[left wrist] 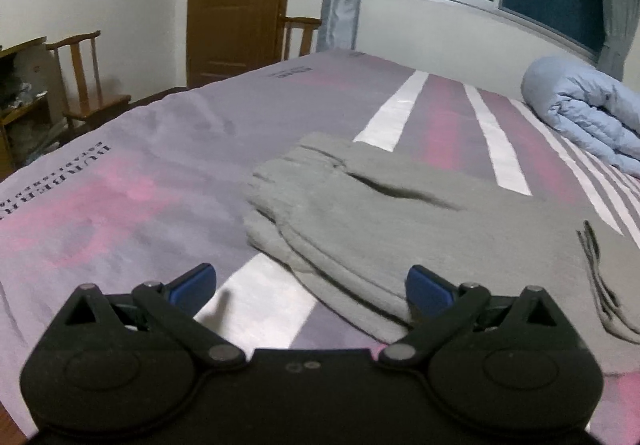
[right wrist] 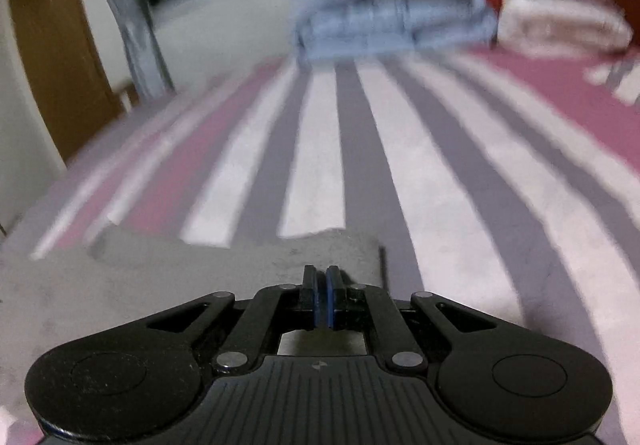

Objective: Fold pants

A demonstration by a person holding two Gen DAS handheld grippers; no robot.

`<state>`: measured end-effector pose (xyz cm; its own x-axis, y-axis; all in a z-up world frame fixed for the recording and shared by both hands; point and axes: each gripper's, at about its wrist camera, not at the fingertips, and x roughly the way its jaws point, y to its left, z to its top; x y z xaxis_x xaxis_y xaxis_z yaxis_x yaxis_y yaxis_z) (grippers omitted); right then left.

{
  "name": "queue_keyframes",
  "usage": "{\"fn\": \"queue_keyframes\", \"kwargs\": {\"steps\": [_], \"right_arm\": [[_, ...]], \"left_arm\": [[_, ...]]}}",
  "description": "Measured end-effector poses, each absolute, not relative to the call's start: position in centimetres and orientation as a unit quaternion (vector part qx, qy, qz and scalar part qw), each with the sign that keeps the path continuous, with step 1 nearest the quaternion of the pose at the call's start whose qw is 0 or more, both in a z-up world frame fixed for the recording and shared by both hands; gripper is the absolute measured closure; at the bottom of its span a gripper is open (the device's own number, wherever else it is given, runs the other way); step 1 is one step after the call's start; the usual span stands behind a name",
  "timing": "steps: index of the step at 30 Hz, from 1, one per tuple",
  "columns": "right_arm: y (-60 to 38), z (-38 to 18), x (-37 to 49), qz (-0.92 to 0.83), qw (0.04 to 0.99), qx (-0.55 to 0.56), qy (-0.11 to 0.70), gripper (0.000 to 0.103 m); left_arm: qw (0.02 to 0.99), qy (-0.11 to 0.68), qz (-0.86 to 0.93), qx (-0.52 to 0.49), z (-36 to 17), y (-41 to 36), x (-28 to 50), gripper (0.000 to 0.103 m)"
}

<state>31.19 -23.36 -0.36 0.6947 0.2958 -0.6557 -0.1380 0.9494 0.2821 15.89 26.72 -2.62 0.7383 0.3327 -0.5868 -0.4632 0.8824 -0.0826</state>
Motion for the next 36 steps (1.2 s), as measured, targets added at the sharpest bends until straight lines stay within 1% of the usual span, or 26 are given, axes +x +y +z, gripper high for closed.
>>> {"fn": "queue_keyframes", "kwargs": {"steps": [1, 3, 5, 7, 10, 12, 14, 18, 22, 24, 27, 30, 34, 36], "right_arm": [[-23.5, -1.2, 32.2, 0.119, 0.909, 0.110, 0.383, 0.098], [-23.5, -1.3, 32.0, 0.124, 0.912, 0.100, 0.378, 0.098], [-23.8, -0.3, 31.4, 0.133, 0.925, 0.104, 0.342, 0.098], [-24.1, 0.1, 31.6, 0.125, 0.930, 0.106, 0.328, 0.098], [-24.0, -1.5, 33.7, 0.133, 0.915, 0.094, 0.370, 0.098], [-23.9, -0.6, 33.8, 0.133, 0.918, 0.083, 0.364, 0.098], [-24.5, 0.6, 32.0, 0.154, 0.925, 0.109, 0.330, 0.098], [-25.3, 1.1, 27.5, 0.199, 0.925, 0.127, 0.297, 0.098], [-23.1, 1.2, 23.4, 0.260, 0.911, 0.114, 0.298, 0.098], [-20.9, 1.0, 22.3, 0.280, 0.906, 0.104, 0.301, 0.098], [-18.3, -1.1, 23.1, 0.264, 0.890, 0.095, 0.360, 0.098], [-19.3, -0.1, 22.8, 0.266, 0.889, 0.142, 0.346, 0.098], [-20.6, 1.2, 22.1, 0.257, 0.899, 0.129, 0.330, 0.097], [-21.5, 1.3, 22.3, 0.248, 0.902, 0.125, 0.330, 0.097]], "left_arm": [[0.926, 0.290, 0.217, -0.105, -2.5, 26.9, 16.4, 0.007], [0.924, 0.288, 0.232, -0.098, -2.1, 27.6, 17.4, 0.007], [0.920, 0.289, 0.238, -0.113, -1.9, 28.6, 18.5, 0.007], [0.918, 0.292, 0.243, -0.114, -2.0, 29.1, 19.5, 0.007], [0.915, 0.307, 0.239, -0.104, -2.5, 29.1, 20.5, 0.007], [0.914, 0.309, 0.242, -0.104, -2.5, 29.2, 20.5, 0.007], [0.914, 0.306, 0.239, -0.119, -2.6, 29.6, 19.9, 0.007], [0.911, 0.300, 0.238, -0.149, -2.7, 30.4, 17.6, 0.007], [0.907, 0.301, 0.235, -0.178, -3.1, 30.9, 16.0, 0.008], [0.903, 0.305, 0.220, -0.210, -3.2, 31.1, 15.6, 0.010], [0.900, 0.304, 0.210, -0.229, -3.0, 31.4, 15.4, 0.011], [0.898, 0.305, 0.197, -0.248, -3.0, 32.5, 16.0, 0.011], [0.885, 0.289, 0.155, -0.331, -4.9, 34.5, 16.6, 0.013], [0.885, 0.272, 0.140, -0.350, -5.5, 35.0, 16.8, 0.013]]}}
